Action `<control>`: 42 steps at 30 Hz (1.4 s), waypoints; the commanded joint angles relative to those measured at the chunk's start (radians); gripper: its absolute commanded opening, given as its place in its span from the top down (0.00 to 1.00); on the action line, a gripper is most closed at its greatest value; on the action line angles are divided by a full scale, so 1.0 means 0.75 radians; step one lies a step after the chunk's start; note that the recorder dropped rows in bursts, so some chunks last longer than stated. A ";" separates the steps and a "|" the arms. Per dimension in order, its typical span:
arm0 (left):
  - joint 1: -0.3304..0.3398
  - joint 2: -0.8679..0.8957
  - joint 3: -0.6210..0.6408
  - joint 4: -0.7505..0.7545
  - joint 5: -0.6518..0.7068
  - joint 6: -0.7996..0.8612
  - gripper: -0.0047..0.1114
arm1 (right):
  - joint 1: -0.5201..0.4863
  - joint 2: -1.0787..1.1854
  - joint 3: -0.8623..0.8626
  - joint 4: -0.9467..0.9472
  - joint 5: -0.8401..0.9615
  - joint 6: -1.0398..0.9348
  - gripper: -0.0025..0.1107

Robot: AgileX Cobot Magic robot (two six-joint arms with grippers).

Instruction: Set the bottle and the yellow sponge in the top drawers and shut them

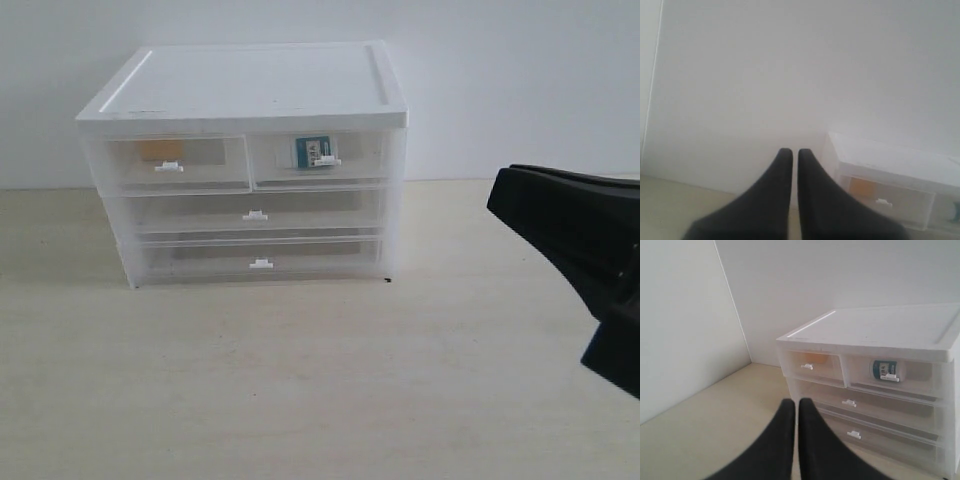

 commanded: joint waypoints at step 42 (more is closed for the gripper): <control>-0.012 -0.003 0.236 2.336 0.648 -2.105 0.93 | 0.002 -0.005 0.005 -0.006 0.005 -0.004 0.98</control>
